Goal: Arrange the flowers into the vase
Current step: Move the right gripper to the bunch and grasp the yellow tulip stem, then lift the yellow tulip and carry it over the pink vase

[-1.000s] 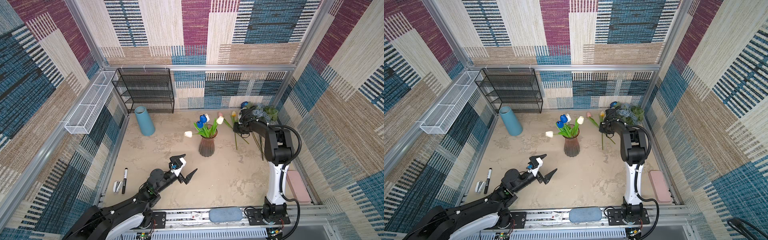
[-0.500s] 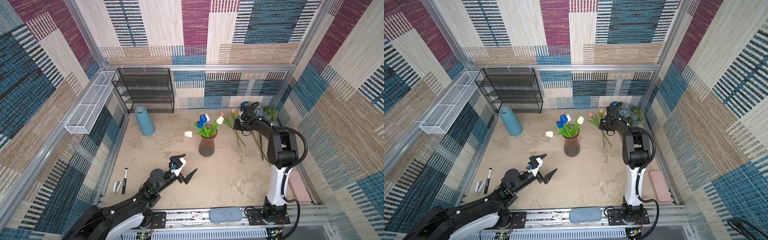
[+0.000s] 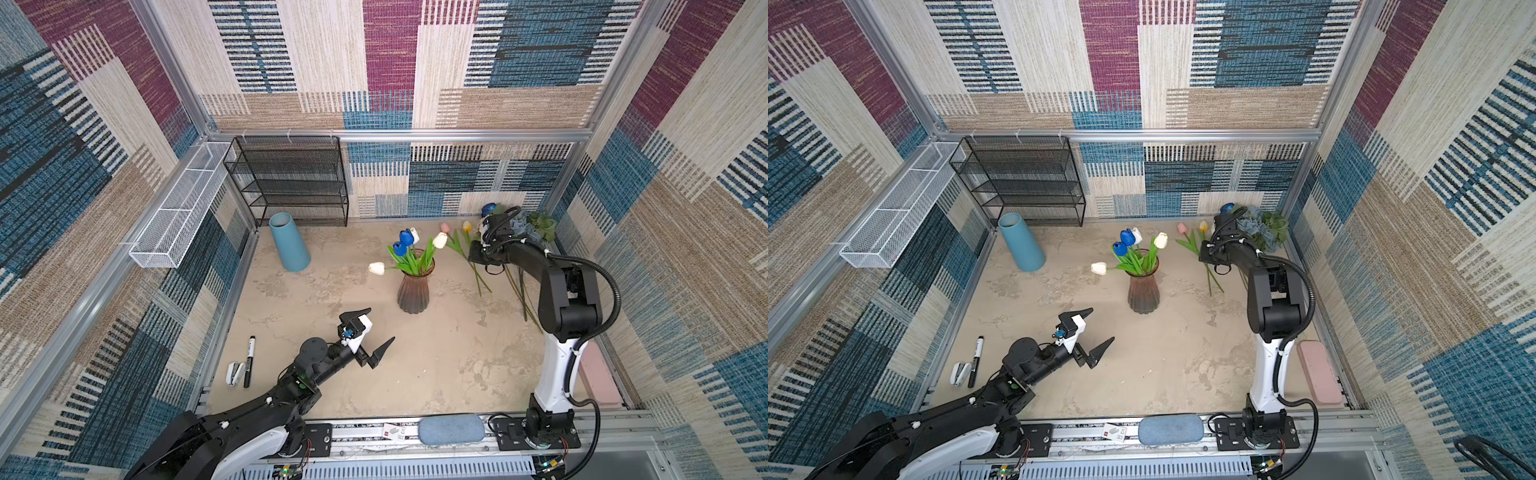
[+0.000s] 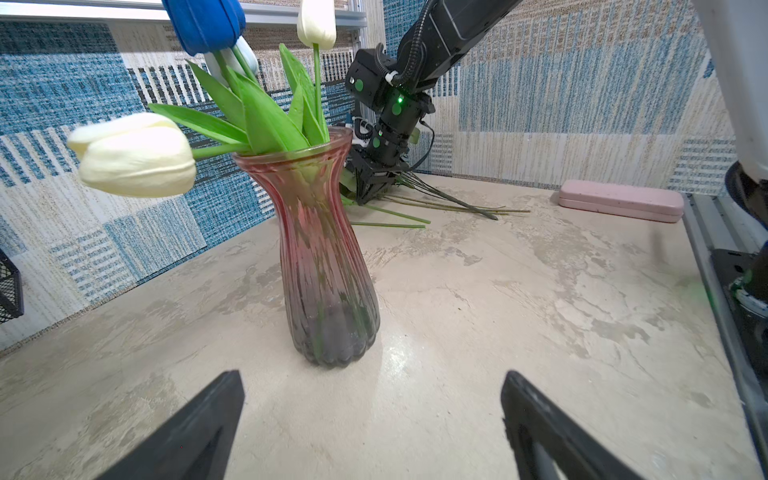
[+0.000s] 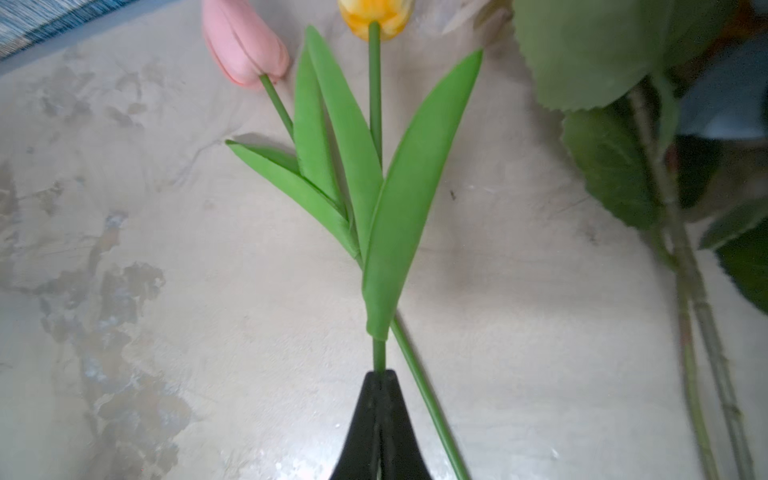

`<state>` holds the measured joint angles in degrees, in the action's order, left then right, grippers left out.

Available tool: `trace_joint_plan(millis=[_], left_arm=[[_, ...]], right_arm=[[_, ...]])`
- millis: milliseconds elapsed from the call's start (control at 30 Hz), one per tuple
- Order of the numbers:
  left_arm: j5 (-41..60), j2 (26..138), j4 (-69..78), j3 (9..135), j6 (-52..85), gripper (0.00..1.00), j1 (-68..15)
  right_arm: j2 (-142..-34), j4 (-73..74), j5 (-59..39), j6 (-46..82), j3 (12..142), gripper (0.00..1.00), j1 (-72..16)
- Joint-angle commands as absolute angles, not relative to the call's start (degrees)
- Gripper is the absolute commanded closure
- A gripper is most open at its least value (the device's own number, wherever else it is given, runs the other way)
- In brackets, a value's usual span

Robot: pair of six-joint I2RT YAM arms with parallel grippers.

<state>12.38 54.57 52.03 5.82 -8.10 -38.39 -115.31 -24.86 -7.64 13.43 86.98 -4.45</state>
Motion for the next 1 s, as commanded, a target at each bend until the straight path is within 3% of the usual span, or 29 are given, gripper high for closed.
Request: trace_joint_plan(millis=[0, 267, 567, 733, 967], left_arm=[[12.49, 54.27, 52.78, 6.04, -9.48, 0.01, -38.43], [11.75, 54.50, 54.03, 5.59, -9.43, 0.01, -38.41], [11.58, 51.79, 52.30, 5.19, -9.71, 0.01, -38.41], [11.69, 51.78, 53.26, 4.84, -9.58, 0.01, -38.41], [12.12, 53.20, 54.46, 4.92, -9.47, 0.01, -38.41]], right_arm=[[-109.70, -16.33, -10.94, 13.72, 84.13, 1.00, -4.55], [-89.19, 6.22, -18.75, 16.84, 68.90, 1.00, -5.51], [-67.74, 42.58, -26.96, 20.88, 49.29, 1.00, -10.32], [-65.27, 57.01, -27.49, 20.59, 43.32, 1.00, -16.79], [-72.66, 71.13, -24.76, 22.06, 43.55, 1.00, -24.21]])
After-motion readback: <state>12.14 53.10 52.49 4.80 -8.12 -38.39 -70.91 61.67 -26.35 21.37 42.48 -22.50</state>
